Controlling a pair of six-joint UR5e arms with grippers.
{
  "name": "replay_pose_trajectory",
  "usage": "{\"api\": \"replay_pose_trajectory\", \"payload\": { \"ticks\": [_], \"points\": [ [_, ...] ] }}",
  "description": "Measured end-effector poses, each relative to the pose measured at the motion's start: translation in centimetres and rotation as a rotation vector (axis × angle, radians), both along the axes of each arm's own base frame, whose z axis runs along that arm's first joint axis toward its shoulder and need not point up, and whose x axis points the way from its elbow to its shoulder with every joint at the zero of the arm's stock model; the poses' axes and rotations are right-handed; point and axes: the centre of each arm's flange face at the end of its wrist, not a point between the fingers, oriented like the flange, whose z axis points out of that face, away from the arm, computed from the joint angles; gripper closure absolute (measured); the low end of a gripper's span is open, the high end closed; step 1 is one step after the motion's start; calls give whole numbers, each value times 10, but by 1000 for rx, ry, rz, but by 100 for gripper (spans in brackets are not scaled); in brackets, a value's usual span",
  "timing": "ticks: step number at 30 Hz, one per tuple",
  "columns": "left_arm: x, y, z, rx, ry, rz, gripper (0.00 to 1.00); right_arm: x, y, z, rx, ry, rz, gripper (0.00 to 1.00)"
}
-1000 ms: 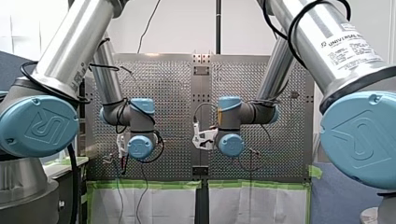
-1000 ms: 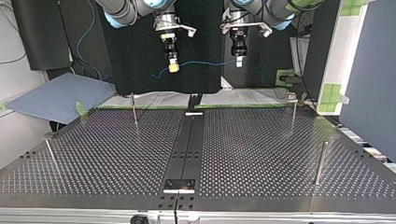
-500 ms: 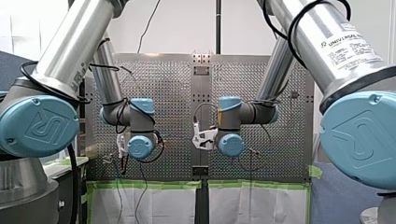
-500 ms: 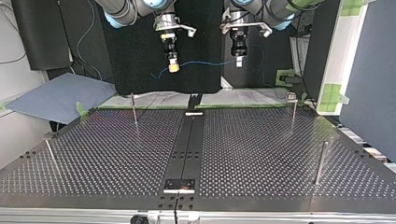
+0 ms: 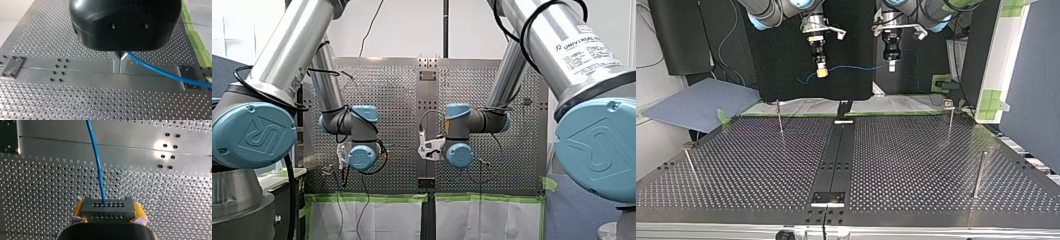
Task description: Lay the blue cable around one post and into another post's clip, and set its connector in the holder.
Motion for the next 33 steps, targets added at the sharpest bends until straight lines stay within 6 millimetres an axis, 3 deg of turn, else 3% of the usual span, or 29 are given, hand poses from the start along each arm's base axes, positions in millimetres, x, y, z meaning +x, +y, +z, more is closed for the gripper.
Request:
{"api": "replay_pose_trajectory", "payload": {
  "ticks": [25, 33],
  "points": [
    [-1, 2, -2, 6, 5, 0, 100, -1, 0, 0, 1, 1, 1, 100],
    [1, 11, -14, 54, 36, -3, 100, -21, 9, -16, 61, 76, 16, 100]
  ]
}}
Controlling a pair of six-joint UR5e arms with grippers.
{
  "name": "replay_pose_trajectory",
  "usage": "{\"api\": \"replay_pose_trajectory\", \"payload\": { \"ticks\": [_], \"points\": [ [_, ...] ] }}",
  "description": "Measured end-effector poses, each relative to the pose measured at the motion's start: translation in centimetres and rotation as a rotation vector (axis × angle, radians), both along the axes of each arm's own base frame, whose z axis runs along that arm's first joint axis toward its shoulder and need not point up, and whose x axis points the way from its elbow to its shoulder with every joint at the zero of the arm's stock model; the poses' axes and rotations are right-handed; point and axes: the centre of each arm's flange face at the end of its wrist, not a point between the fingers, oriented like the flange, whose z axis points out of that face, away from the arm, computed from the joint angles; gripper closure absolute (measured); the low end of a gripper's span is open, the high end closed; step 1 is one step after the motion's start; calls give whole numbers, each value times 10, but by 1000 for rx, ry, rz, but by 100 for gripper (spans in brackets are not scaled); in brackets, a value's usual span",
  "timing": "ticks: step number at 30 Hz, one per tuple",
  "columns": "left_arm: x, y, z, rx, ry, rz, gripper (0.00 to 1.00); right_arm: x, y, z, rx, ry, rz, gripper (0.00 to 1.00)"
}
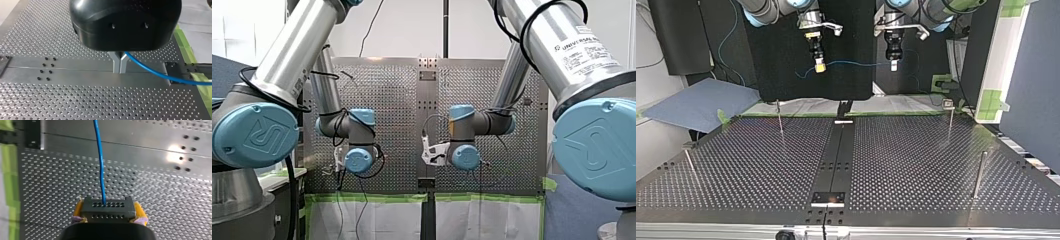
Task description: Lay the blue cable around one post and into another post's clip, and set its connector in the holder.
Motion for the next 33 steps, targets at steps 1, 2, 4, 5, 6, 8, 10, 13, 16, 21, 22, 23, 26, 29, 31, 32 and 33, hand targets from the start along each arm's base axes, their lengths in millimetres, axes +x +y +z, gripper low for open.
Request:
{"api": "replay_pose_trajectory", "payload": {
  "ticks": [1, 2, 4, 5, 6, 8, 10, 13, 16, 21, 22, 23, 26, 29, 31, 32, 33],
  "points": [
    [0, 0, 0, 1, 0, 0, 100, -1, 1, -1, 7, 7, 1, 100],
    [0, 0, 0, 1, 1, 0, 100, -2, 2, -3, 15, 15, 2, 100],
    [0, 0, 0, 2, 1, 0, 100, -4, 3, -4, 23, 23, 2, 100],
    [0, 0, 0, 2, 1, -1, 100, -4, 4, -4, 27, 26, 2, 100],
    [0, 0, 0, 2, 1, -1, 100, -4, 4, -4, 28, 28, 3, 100],
    [0, 0, 0, 2, 1, -1, 100, -5, 4, -5, 30, 30, 3, 100],
    [0, 0, -1, 3, 1, -1, 100, -5, 4, -5, 31, 30, 3, 100],
    [0, 0, -1, 3, 1, 0, 100, -5, 4, -5, 31, 31, 3, 100],
    [0, 0, -1, 3, 1, 0, 100, -5, 4, -5, 31, 31, 3, 100],
    [4, 4, 0, -9, 4, 16, 100, -1, -1, 4, 23, 8, -3, 100],
    [5, 4, 1, -15, 3, 19, 100, 0, -2, 8, 20, 0, -3, 100],
    [5, 5, 3, -21, 2, 21, 100, 3, -5, 14, 15, -11, -3, 100],
    [7, 7, 11, -40, 0, 29, 100, 9, -10, 30, 8, -38, 0, 100],
    [9, 10, 19, -57, -1, 38, 100, 11, -14, 46, 13, -67, 8, 100],
    [10, 11, 25, -67, -2, 44, 100, 11, -17, 56, 17, -87, 7, 100],
    [11, 12, 27, -71, -2, 46, 100, 11, -20, 63, 17, -100, 5, 100],
    [11, 13, 29, -75, -3, 49, 100, 12, -23, 68, 17, -111, 4, 100]
  ]
}}
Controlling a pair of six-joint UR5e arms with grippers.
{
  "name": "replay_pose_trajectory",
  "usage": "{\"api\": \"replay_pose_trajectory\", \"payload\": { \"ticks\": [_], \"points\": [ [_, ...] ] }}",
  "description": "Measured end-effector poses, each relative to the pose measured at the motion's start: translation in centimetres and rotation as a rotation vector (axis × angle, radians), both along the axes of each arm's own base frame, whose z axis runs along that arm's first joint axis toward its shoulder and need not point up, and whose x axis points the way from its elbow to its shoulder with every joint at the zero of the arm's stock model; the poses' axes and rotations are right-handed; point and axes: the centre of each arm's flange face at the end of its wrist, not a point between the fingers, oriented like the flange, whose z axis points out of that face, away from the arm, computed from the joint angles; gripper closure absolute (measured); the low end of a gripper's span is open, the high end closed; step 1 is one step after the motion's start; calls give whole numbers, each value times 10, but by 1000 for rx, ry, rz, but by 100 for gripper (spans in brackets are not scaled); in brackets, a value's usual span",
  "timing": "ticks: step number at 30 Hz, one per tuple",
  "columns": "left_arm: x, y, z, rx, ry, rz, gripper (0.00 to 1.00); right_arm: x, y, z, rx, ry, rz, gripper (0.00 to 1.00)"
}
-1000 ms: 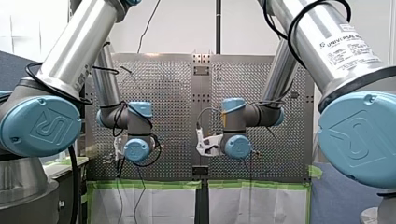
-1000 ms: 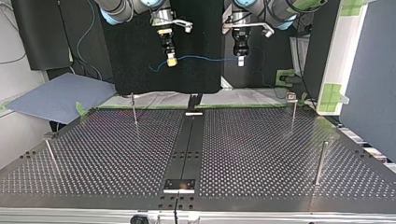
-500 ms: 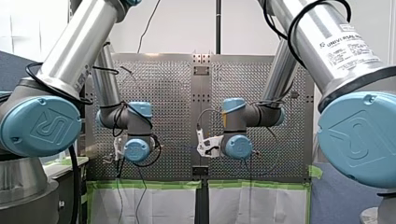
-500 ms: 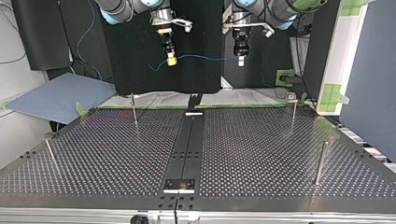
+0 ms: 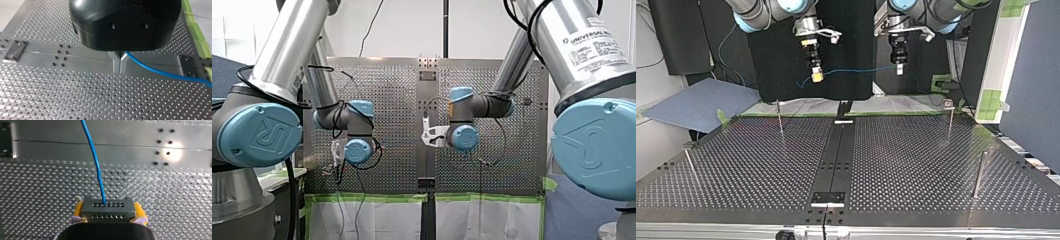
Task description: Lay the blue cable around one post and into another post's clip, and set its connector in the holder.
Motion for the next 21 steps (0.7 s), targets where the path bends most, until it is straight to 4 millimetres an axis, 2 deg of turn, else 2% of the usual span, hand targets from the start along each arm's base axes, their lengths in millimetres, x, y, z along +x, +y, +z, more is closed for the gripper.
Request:
{"api": "replay_pose_trajectory", "payload": {
  "ticks": [11, 21],
  "points": [
    [4, 9, 29, -57, -6, 14, 100, 10, -24, 69, -14, -126, 16, 100],
    [13, 3, 63, -114, -31, -53, 100, 19, -27, 138, -58, -184, 72, 100]
  ]
}}
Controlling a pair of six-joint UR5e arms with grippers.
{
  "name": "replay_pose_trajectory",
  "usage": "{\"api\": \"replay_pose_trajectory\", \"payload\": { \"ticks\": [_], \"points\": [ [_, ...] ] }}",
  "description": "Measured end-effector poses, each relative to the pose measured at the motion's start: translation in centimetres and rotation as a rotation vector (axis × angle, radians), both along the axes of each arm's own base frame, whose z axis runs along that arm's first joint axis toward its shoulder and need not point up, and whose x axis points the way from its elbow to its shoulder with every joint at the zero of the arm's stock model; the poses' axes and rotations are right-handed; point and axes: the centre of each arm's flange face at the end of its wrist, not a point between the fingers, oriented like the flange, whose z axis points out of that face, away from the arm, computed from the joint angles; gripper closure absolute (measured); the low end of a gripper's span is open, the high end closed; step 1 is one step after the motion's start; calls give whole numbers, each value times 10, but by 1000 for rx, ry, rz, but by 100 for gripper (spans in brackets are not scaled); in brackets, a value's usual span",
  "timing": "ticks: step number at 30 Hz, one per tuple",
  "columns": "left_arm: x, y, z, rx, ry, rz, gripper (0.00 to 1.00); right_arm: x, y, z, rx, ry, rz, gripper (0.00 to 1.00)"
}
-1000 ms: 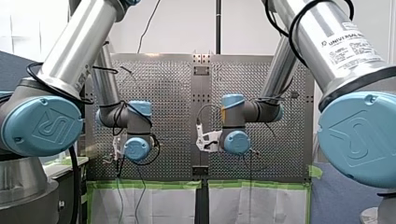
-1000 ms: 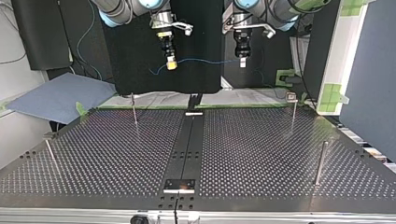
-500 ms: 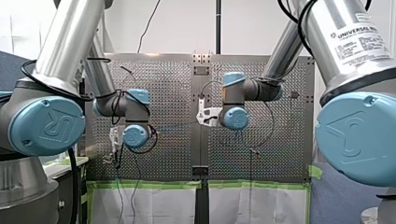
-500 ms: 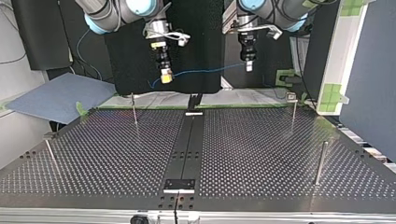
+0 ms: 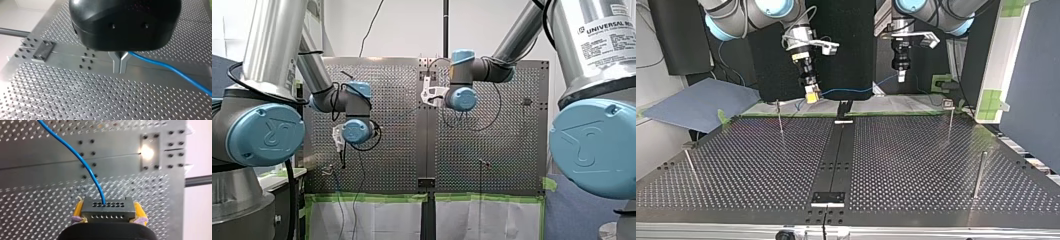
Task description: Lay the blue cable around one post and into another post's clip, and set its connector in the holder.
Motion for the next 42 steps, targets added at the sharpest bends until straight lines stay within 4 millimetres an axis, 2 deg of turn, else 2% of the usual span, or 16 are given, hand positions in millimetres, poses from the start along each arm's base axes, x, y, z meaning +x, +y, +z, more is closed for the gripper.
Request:
{"api": "replay_pose_trajectory", "payload": {
  "ticks": [9, 16, 27, 31, 37, 42],
  "points": [
    [7, -1, 30, -85, -59, -54, 100, -1, 15, 45, -51, 27, 48, 100],
    [12, 3, 52, -107, -101, -77, 100, -5, 36, 76, -73, 34, 68, 100],
    [21, 25, 86, -172, -160, -39, 100, -9, 67, 135, -150, -41, 107, 100],
    [24, 35, 91, -196, -166, -20, 100, -4, 70, 143, -162, -54, 119, 100],
    [35, 52, 102, -248, -196, 12, 100, 1, 70, 145, -166, -58, 130, 100],
    [45, 67, 109, -277, -218, 47, 100, 15, 71, 144, -170, -53, 159, 100]
  ]
}}
